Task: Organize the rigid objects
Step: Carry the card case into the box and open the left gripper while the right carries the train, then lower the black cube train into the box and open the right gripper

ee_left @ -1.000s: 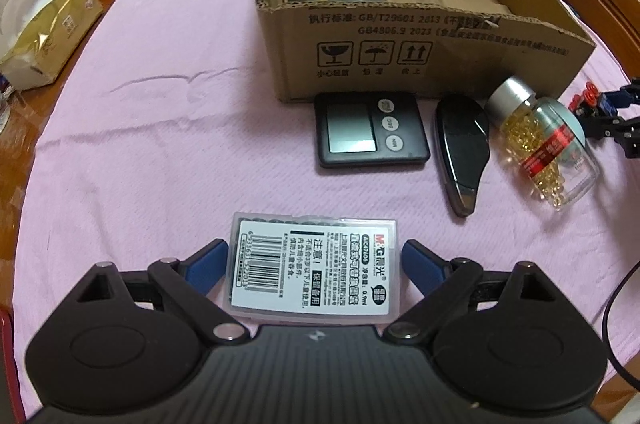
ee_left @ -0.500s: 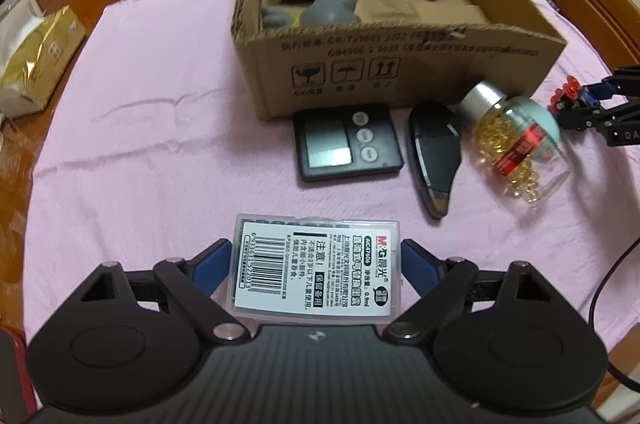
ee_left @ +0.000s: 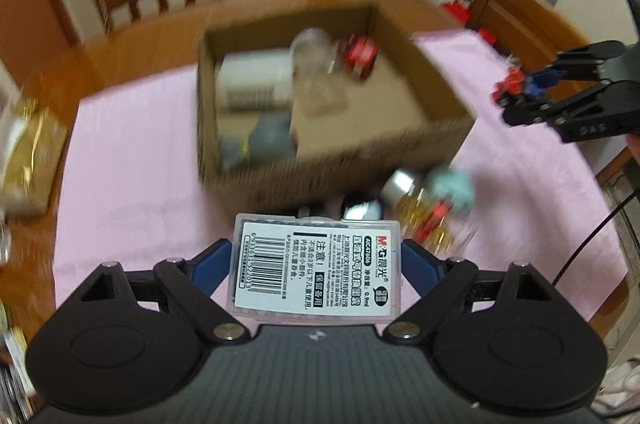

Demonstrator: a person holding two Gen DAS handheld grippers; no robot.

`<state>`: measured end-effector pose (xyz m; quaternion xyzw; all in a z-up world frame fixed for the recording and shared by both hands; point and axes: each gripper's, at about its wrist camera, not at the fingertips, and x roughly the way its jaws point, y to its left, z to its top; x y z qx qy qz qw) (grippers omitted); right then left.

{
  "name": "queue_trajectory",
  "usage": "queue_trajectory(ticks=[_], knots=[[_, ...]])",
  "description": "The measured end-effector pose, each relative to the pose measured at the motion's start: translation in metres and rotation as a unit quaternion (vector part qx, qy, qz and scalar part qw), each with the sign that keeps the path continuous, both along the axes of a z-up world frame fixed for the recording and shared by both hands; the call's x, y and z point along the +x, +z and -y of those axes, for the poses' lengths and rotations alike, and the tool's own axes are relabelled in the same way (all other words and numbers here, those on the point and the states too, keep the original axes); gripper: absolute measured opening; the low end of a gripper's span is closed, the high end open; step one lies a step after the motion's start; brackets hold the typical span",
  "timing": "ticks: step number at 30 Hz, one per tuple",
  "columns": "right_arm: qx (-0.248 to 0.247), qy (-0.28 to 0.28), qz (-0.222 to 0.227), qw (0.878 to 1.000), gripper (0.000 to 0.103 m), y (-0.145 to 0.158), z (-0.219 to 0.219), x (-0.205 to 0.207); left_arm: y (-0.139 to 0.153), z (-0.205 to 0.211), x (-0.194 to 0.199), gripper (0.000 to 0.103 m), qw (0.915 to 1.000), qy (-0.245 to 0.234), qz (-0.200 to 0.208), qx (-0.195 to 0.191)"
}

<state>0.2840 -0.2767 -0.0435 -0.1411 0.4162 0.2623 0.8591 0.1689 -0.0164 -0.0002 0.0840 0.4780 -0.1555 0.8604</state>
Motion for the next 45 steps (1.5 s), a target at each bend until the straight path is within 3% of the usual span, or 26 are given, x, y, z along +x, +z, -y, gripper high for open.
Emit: queue_trajectory(ticks=[8, 14, 19, 31, 39, 40, 41, 42, 44, 45], knots=[[0.019, 0.032, 0.044, 0.998, 0.057, 0.035, -0.017, 0.019, 0.017, 0.038, 0.053, 0.089, 0.9978, -0.028, 0.06, -0.008], [0.01, 0.043, 0.056, 0.997, 0.057, 0.038, -0.023, 0.041, -0.01, 0.064, 0.085, 0.089, 0.9976, -0.023, 0.065, -0.013], [0.01, 0.044, 0.056, 0.997, 0.057, 0.035, -0.026, 0.056, -0.027, 0.069, 0.097, 0.092, 0.9963, 0.01, 0.085, -0.014], [0.009, 0.063, 0.048, 0.997, 0.057, 0.024, -0.045, 0.078, -0.007, 0.034, 0.062, 0.099, 0.9945, 0.073, 0.076, -0.007], [0.005, 0.069, 0.042, 0.997, 0.058, 0.018, -0.069, 0.094, -0.014, 0.002, 0.038, 0.099, 0.9904, 0.124, 0.059, -0.02], [0.004, 0.066, 0.04, 0.997, 0.059, 0.018, -0.071, 0.096, -0.017, -0.001, 0.036, 0.099, 0.99, 0.128, 0.057, -0.014], [0.004, 0.063, 0.04, 0.997, 0.068, 0.018, -0.073, 0.097, -0.018, -0.003, 0.034, 0.099, 0.9896, 0.132, 0.056, -0.008], [0.005, 0.059, 0.045, 0.997, 0.084, 0.019, -0.074, 0.097, -0.02, -0.006, 0.032, 0.099, 0.9893, 0.136, 0.054, -0.004], [0.012, 0.052, 0.058, 0.997, 0.1, 0.024, -0.074, 0.093, -0.022, -0.011, 0.027, 0.099, 0.9886, 0.142, 0.051, -0.004], [0.017, 0.047, 0.065, 0.997, 0.103, 0.027, -0.074, 0.09, -0.023, -0.013, 0.025, 0.099, 0.9885, 0.143, 0.049, -0.005]])
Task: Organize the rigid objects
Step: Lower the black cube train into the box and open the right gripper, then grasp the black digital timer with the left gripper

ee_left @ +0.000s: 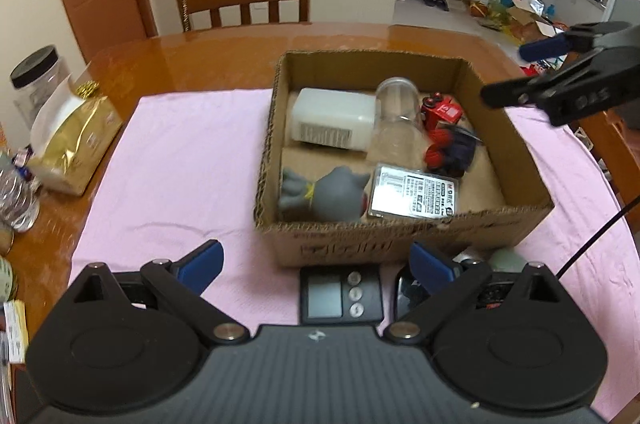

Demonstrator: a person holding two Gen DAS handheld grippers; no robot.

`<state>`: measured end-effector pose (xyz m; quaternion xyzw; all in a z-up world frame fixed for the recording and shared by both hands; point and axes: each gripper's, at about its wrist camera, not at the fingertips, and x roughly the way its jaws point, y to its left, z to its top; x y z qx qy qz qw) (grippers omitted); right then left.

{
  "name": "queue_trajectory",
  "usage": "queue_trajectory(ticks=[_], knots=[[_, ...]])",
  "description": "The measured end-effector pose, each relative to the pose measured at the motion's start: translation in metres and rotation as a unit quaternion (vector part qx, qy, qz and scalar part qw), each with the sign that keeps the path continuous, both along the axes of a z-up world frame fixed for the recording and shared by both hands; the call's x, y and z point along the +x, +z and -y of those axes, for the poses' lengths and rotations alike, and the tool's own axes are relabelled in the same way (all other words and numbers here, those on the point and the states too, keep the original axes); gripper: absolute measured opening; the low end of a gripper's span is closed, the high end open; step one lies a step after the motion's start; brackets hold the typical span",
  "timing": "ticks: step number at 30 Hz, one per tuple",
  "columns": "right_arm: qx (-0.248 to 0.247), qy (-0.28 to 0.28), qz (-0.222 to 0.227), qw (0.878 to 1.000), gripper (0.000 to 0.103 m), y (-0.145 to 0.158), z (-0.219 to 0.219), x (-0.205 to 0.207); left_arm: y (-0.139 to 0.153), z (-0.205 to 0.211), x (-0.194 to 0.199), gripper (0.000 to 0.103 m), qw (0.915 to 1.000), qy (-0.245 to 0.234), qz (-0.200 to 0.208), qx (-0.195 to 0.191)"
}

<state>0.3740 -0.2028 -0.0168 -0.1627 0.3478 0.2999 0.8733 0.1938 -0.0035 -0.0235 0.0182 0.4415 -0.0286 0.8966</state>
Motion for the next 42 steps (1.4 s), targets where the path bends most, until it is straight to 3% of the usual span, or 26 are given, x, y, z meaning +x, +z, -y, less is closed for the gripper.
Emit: queue_trajectory(ticks=[15, 19, 27, 32, 42], knots=[[-0.015, -0.094, 0.006, 0.995, 0.103, 0.007, 0.01, -0.065, -0.007, -0.017, -0.024, 0.099, 0.9999, -0.006, -0.011, -0.001], [-0.024, -0.14, -0.013, 0.99, 0.103, -0.011, 0.02, -0.084, -0.013, -0.021, -0.029, 0.099, 0.9999, -0.003, -0.014, 0.001], [-0.049, -0.221, -0.064, 0.972, 0.103, -0.081, 0.029, -0.112, -0.032, -0.032, -0.034, 0.099, 0.9988, 0.019, -0.032, -0.031], [-0.05, -0.216, -0.092, 0.971, 0.103, -0.101, 0.023, -0.119, -0.038, -0.035, -0.038, 0.099, 0.9979, 0.027, -0.042, -0.04], [-0.043, -0.18, -0.101, 0.978, 0.103, -0.113, 0.012, -0.106, -0.045, -0.028, -0.038, 0.099, 0.9979, 0.019, -0.053, -0.033]])
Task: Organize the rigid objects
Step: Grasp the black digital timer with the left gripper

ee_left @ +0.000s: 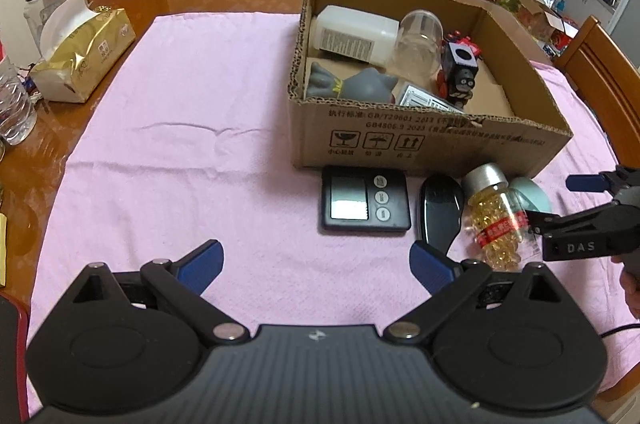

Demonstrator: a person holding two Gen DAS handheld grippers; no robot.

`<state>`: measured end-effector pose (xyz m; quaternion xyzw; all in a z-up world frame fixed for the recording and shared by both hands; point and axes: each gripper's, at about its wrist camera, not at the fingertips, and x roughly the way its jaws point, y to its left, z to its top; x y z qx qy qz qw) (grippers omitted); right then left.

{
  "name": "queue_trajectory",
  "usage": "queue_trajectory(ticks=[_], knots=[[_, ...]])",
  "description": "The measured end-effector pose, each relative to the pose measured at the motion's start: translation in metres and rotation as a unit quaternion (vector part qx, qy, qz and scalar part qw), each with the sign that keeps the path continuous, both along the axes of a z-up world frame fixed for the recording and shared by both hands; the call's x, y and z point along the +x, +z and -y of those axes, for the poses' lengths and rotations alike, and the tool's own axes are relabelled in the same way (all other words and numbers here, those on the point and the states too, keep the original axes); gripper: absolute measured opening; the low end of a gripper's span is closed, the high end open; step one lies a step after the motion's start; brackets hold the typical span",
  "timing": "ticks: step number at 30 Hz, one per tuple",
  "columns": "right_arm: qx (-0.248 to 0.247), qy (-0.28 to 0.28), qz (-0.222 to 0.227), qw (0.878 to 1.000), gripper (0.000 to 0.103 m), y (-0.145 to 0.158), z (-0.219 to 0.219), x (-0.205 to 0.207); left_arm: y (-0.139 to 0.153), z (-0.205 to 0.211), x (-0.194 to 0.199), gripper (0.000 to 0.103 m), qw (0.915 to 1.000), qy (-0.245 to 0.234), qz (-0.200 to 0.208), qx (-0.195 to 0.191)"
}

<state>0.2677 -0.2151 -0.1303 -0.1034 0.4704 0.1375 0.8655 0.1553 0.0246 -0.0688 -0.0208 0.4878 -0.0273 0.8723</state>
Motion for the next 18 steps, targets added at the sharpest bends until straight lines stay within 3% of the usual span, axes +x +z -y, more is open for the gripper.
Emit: queue_trajectory(ticks=[9, 18], knots=[[-0.007, -0.016, 0.008, 1.0, 0.103, -0.013, 0.007, 0.007, -0.012, 0.013, 0.024, 0.099, 0.9999, -0.012, -0.008, 0.007], [0.022, -0.045, 0.002, 0.999, 0.103, -0.017, 0.026, 0.009, -0.033, 0.03, 0.053, 0.099, 0.999, -0.035, -0.002, 0.027]])
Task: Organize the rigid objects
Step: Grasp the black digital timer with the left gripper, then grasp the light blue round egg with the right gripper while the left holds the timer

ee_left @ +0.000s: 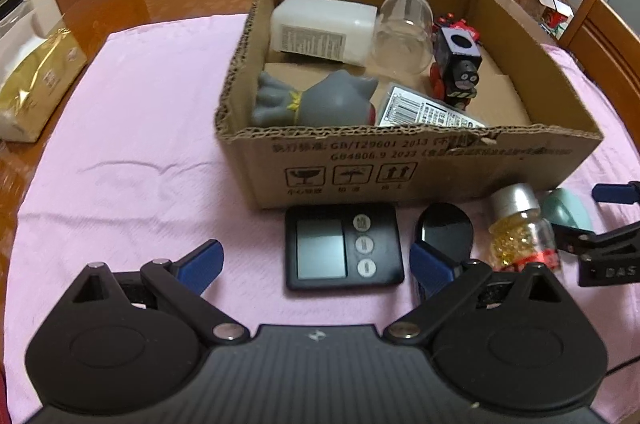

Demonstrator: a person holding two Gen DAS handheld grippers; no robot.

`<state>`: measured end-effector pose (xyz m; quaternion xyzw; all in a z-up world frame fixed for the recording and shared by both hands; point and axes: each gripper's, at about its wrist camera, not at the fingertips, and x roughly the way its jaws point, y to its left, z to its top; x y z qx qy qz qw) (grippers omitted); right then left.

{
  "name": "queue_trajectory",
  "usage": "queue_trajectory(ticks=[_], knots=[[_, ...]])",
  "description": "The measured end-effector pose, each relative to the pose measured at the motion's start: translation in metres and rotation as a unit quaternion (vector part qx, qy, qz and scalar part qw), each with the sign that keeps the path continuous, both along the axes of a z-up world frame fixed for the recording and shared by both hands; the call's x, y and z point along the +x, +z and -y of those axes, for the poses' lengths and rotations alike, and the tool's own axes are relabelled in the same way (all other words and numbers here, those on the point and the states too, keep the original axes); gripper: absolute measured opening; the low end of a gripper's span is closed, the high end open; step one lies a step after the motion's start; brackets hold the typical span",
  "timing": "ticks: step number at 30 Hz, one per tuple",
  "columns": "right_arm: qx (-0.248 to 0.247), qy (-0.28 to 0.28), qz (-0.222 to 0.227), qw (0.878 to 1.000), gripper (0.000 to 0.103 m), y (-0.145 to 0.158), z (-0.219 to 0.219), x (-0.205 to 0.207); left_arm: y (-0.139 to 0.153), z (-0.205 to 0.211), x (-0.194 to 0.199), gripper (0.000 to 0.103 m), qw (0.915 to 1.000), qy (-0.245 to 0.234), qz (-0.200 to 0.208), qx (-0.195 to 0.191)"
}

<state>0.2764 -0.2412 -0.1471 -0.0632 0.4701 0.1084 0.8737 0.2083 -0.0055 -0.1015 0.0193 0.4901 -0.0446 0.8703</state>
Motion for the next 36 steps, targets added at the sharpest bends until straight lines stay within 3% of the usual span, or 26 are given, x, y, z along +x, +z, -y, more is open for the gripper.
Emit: queue_trajectory(ticks=[7, 17, 22, 26, 36], knots=[[0.002, -0.002, 0.007, 1.0, 0.103, -0.001, 0.0, 0.0, -0.017, 0.003, 0.011, 0.099, 0.9999, -0.005, -0.011, -0.001], [0.003, 0.0, 0.013, 1.0, 0.103, 0.0, 0.003, -0.004, -0.018, -0.005, 0.003, 0.1, 0.9987, -0.015, 0.016, 0.047], [0.004, 0.007, 0.023, 1.0, 0.103, -0.002, 0.003, -0.006, -0.013, -0.005, 0.001, 0.071, 0.9993, -0.027, 0.014, 0.023], [0.002, 0.034, 0.017, 0.999, 0.103, 0.0, 0.002, -0.008, -0.012, -0.003, 0.001, 0.07, 0.9996, -0.021, 0.015, 0.011], [0.003, 0.082, 0.02, 0.996, 0.065, 0.012, -0.011, -0.018, -0.012, -0.002, 0.002, 0.07, 0.9996, -0.017, 0.016, 0.012]])
